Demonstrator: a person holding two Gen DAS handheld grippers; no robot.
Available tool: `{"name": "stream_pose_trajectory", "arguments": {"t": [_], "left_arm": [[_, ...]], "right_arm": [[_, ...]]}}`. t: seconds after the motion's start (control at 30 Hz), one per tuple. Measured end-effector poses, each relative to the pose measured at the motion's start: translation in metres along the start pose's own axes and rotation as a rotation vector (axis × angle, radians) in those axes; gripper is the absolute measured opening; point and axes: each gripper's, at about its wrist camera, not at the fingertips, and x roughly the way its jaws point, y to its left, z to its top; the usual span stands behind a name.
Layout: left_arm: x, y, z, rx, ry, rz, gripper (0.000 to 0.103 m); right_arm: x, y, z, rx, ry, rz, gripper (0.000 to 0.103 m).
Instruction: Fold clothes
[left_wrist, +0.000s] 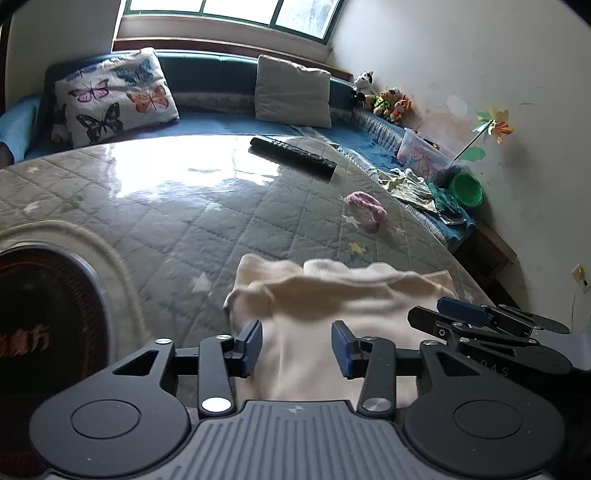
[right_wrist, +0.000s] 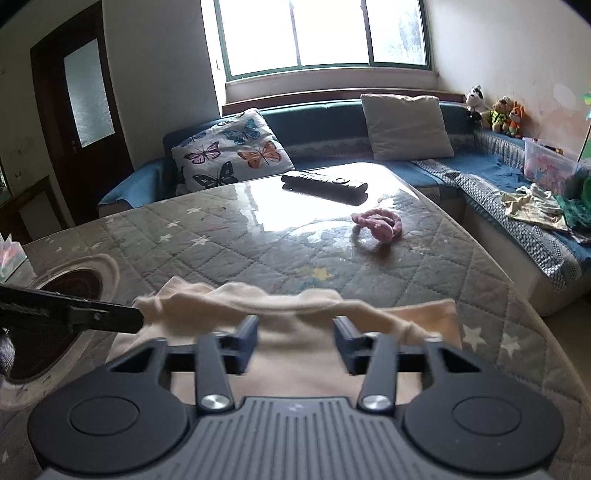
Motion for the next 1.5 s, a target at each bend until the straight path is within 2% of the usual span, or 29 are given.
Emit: {"name": "stream_pose_trajectory", "arguments": {"t": [0.03, 0.1, 0.17, 0.3, 0.37, 0.47, 0.7, 0.87, 1.07, 1.27, 1.4, 1.5], "left_arm": [[-0.006, 0.001, -0.006, -0.002, -0.002, 0.003, 0.056], [-0.015, 0.002, -0.015, -0.006, -0.006, 0.013, 0.058], [-0.024, 0.004, -0.027, -0.004, -0.009, 0.025, 0.061], [-0.038, 0.011, -0.045, -0.012, -0.013, 0.045, 0.074], [-0.044, 0.014, -0.054, -0.014, -0.012, 0.061, 0.079], [-0.055, 0.019, -0.063, -0.016, -0.033, 0.082, 0.086], [-0.073, 0.033, -0.073, -0.037, -0.086, 0.107, 0.102], [-0.082, 0.041, -0.076, -0.047, -0.111, 0.122, 0.103], [-0.092, 0.049, -0.078, -0.083, -0.140, 0.132, 0.103], [-0.099, 0.056, -0.084, -0.090, -0.146, 0.157, 0.103], [-0.100, 0.059, -0.088, -0.088, -0.147, 0.171, 0.103], [-0.099, 0.058, -0.089, -0.085, -0.147, 0.171, 0.103]], "right_arm": [[-0.005, 0.002, -0.004, -0.005, 0.000, -0.002, 0.050], [-0.013, 0.006, -0.013, -0.008, 0.006, 0.003, 0.055], [-0.019, 0.010, -0.022, -0.014, 0.014, 0.003, 0.056], [-0.026, 0.020, -0.040, -0.041, 0.022, -0.017, 0.059], [-0.029, 0.028, -0.048, -0.085, 0.011, -0.046, 0.065], [-0.031, 0.036, -0.055, -0.133, -0.002, -0.085, 0.066], [-0.033, 0.048, -0.055, -0.146, -0.011, -0.085, 0.069], [-0.035, 0.054, -0.058, -0.169, -0.022, -0.105, 0.069], [-0.039, 0.078, -0.048, -0.194, -0.054, -0.033, 0.070], [-0.021, 0.110, -0.044, -0.227, -0.042, 0.037, 0.070], [-0.005, 0.119, -0.054, -0.253, 0.006, 0.044, 0.070], [-0.013, 0.116, -0.055, -0.250, -0.009, 0.045, 0.070]]}}
